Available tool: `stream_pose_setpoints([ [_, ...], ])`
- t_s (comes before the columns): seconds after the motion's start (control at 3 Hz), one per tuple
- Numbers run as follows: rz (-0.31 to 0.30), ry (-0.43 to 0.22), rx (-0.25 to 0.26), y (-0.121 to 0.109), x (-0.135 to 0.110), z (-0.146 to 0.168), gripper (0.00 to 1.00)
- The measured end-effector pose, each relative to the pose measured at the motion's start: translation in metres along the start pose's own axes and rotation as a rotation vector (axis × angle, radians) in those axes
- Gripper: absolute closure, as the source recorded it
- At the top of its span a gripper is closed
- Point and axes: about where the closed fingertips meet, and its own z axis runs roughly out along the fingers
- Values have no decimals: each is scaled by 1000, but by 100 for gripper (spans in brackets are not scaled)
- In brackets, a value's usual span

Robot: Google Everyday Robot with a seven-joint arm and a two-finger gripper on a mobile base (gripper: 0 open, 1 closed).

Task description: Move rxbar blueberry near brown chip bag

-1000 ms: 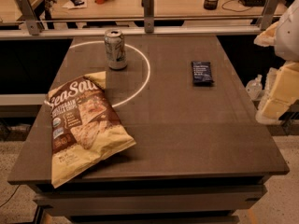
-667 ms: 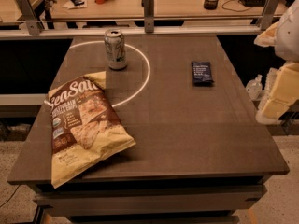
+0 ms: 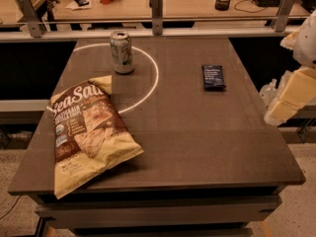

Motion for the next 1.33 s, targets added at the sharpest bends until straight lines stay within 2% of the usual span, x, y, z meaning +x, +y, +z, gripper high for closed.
stream_pose_setpoints([
  [0.33, 247, -69, 66, -23, 19, 22, 0],
  [0.67, 411, -184, 128, -47, 33, 41, 0],
  [1.0, 448, -321, 174, -83, 29, 59, 0],
  [1.33, 419, -384, 160, -111, 21, 84, 0],
])
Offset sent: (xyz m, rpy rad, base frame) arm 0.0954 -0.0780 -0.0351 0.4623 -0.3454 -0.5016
